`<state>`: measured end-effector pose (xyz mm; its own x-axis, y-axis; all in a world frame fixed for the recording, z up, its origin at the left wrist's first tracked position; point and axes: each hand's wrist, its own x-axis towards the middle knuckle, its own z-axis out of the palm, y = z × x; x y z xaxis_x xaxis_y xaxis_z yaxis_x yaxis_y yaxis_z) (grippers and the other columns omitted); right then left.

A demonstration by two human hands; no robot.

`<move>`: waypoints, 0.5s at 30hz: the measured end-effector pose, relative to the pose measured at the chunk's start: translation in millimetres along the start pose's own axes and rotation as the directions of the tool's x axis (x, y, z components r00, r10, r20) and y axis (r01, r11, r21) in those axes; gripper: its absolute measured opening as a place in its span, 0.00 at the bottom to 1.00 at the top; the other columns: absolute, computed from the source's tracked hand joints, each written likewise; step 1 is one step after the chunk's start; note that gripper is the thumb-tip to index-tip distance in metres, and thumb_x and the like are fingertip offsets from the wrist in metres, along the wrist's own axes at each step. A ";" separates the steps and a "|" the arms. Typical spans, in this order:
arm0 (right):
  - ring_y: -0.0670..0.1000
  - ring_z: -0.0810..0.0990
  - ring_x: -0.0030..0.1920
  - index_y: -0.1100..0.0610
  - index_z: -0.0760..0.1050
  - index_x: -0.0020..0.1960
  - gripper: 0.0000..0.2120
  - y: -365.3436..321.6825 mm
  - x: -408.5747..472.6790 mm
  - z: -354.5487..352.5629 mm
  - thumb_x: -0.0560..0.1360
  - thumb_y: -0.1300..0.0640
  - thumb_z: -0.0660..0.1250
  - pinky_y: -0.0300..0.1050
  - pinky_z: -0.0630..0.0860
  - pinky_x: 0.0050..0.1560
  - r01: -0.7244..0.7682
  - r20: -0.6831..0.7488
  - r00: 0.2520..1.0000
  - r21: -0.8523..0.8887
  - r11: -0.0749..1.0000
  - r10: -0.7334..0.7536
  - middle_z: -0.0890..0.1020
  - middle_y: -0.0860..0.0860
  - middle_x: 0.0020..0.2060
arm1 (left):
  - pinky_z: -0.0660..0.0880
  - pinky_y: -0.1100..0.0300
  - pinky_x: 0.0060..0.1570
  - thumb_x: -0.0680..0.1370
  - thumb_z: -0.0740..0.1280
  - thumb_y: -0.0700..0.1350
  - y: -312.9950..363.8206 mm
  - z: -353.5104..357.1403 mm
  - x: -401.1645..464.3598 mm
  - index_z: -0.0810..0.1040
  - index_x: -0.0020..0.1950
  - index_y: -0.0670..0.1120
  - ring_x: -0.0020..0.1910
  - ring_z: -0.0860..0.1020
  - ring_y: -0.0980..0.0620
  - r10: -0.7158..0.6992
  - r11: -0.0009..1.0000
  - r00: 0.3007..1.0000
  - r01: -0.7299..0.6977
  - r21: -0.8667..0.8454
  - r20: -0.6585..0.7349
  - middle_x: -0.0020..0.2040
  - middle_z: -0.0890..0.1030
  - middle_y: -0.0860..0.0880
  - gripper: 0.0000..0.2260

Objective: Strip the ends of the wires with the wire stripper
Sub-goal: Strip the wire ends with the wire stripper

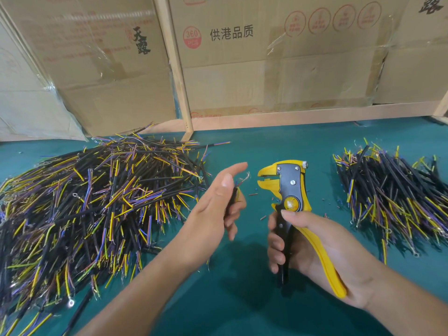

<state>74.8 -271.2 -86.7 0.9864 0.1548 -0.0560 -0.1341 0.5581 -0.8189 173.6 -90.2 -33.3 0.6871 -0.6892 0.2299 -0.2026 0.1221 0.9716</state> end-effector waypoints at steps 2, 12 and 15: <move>0.58 0.74 0.35 0.61 0.77 0.51 0.16 0.6 0.1 -0.8 0.76 0.48 0.72 0.57 0.76 0.42 -0.002 0.002 1.000 0.004 1.000 0.001 0.74 0.57 0.36 | 0.68 0.60 0.30 0.79 0.55 0.63 3.5 0.8 1.7 0.81 0.63 0.55 0.31 0.61 0.53 -0.037 0.996 0.999 0.034 -0.087 -0.034 0.34 0.64 0.52 0.22; 0.59 0.75 0.34 0.61 0.78 0.51 0.16 1.5 -0.1 0.5 0.76 0.47 0.72 0.56 0.76 0.41 -0.015 0.010 1.000 0.007 1.000 0.015 0.74 0.57 0.36 | 0.70 0.62 0.35 0.80 0.61 0.54 6.6 3.5 -0.4 0.86 0.49 0.45 0.34 0.66 0.53 -0.040 0.971 0.995 0.018 -0.237 -0.091 0.36 0.70 0.52 0.17; 0.58 0.75 0.34 0.61 0.78 0.51 0.16 1.3 0.0 0.8 0.75 0.47 0.73 0.56 0.76 0.41 -0.021 0.000 1.000 0.002 1.000 0.021 0.74 0.57 0.36 | 0.71 0.61 0.36 0.79 0.62 0.54 6.9 3.3 -1.7 0.84 0.47 0.45 0.35 0.69 0.52 -0.023 0.970 0.995 0.000 -0.244 -0.093 0.37 0.73 0.51 0.16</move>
<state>74.5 -269.8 -87.4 0.9832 0.1671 -0.0731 -0.1552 0.5561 -0.8165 168.7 -90.5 -27.2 0.7534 -0.6226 0.2115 -0.0263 0.2930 0.9558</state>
